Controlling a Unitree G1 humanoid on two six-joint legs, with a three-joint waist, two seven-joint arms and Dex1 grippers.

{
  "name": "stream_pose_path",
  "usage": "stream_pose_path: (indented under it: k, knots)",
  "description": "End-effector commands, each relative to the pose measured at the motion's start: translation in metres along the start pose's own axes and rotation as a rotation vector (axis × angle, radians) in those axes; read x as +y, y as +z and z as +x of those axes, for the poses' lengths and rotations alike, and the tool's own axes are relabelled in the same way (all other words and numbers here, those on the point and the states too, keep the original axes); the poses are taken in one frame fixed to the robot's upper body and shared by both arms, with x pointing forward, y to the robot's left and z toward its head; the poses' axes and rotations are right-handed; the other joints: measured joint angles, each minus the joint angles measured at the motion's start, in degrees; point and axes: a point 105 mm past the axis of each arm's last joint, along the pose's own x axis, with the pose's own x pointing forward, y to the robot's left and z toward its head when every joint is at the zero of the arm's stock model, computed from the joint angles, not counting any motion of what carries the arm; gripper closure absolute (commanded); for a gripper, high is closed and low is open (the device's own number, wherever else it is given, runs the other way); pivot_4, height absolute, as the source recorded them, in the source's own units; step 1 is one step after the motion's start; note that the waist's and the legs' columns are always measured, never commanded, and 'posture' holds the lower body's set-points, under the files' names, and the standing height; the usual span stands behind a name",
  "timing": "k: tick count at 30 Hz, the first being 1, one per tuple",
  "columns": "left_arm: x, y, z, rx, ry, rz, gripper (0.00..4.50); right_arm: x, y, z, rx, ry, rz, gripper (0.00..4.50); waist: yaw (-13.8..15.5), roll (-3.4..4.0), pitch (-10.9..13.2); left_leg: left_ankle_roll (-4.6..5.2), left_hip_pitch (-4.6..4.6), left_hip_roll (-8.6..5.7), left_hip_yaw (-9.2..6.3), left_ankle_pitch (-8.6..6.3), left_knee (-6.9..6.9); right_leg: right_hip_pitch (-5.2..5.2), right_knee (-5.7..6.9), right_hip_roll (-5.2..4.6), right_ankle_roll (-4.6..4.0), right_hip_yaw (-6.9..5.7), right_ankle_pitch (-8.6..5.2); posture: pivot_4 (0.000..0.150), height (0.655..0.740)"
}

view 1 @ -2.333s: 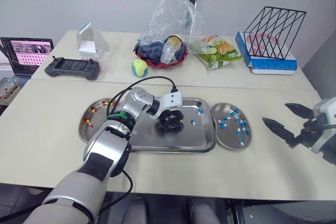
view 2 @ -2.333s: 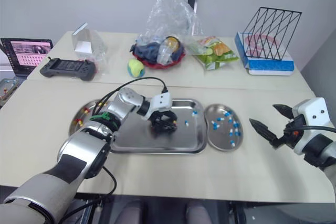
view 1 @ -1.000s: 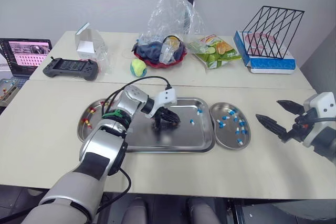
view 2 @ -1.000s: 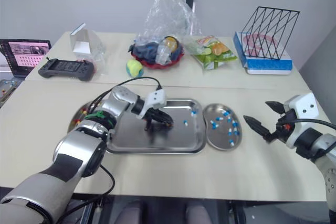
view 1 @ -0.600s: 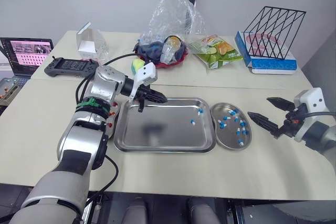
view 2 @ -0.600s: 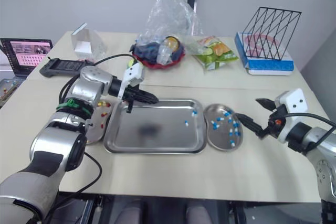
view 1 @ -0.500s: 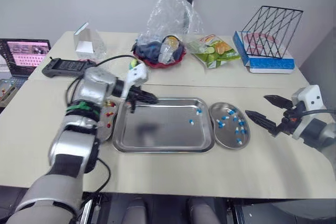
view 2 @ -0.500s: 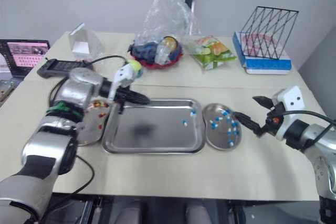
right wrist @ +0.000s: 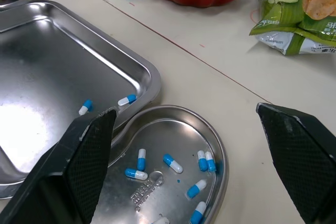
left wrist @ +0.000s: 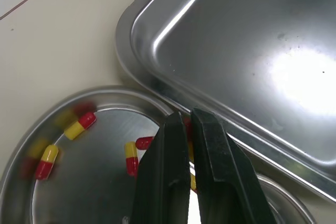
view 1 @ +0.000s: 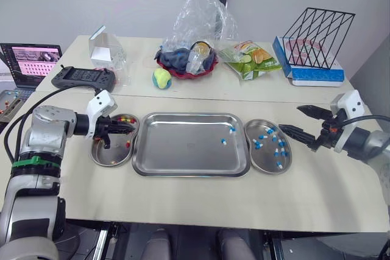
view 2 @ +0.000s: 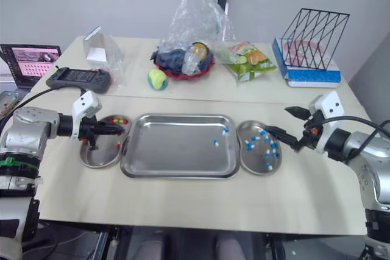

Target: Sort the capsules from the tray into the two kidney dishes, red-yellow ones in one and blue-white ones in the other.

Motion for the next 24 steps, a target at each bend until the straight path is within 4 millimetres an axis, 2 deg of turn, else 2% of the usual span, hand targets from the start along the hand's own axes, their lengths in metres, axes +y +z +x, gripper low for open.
stream_pose_path:
  k: [1, 6, 15, 19, 20, 24]
  knots:
    - [0.007, 0.009, -0.015, -0.031, 0.067, 0.012, 4.48, -0.003, 0.012, -0.003, -0.02, -0.003, -0.052, 0.0, 0.01, 0.0, 0.0, 0.0, -0.01, 0.0, 0.0, 0.0, 0.0, 0.0, 0.0, 0.0, 0.0, 0.0, 0.0, 0.15, 0.7174]
    - [0.008, 0.003, -0.024, -0.007, 0.089, 0.005, 4.48, -0.002, 0.011, -0.002, -0.019, 0.001, -0.054, 0.0, 0.02, 0.0, 0.0, 0.0, -0.01, 0.0, 0.01, 0.0, 0.0, -0.01, 0.0, 0.0, 0.0, 0.0, 0.0, 0.15, 0.7174]
    - [0.013, 0.003, -0.036, -0.009, 0.119, -0.004, 1.47, -0.002, 0.01, 0.0, -0.023, 0.004, -0.051, 0.0, -0.05, 0.0, 0.0, 0.0, -0.02, 0.0, 0.01, 0.0, 0.0, -0.02, -0.01, 0.0, 0.0, 0.0, 0.0, 0.15, 0.7174]
    - [0.027, 0.008, -0.058, -0.024, 0.193, 0.006, 0.16, -0.006, 0.008, -0.001, -0.02, -0.001, -0.049, 0.0, -0.1, 0.0, 0.0, 0.0, -0.01, 0.0, 0.01, 0.0, -0.01, -0.03, 0.0, 0.01, 0.0, 0.0, 0.0, 0.15, 0.7174]
    - [0.029, 0.008, -0.062, -0.029, 0.206, 0.004, 0.02, -0.006, 0.008, -0.002, -0.02, -0.003, -0.048, 0.0, -0.12, 0.0, 0.0, 0.0, -0.01, 0.0, 0.01, 0.0, -0.01, -0.03, -0.01, 0.01, 0.0, 0.0, 0.0, 0.15, 0.7174]
    - [0.042, 0.008, -0.089, -0.081, 0.301, -0.013, 0.02, -0.009, 0.005, -0.006, -0.018, -0.018, -0.047, 0.0, -0.13, 0.0, 0.0, 0.0, -0.01, 0.0, 0.01, 0.0, -0.02, -0.05, 0.0, 0.01, 0.0, 0.0, 0.0, 0.15, 0.7174]
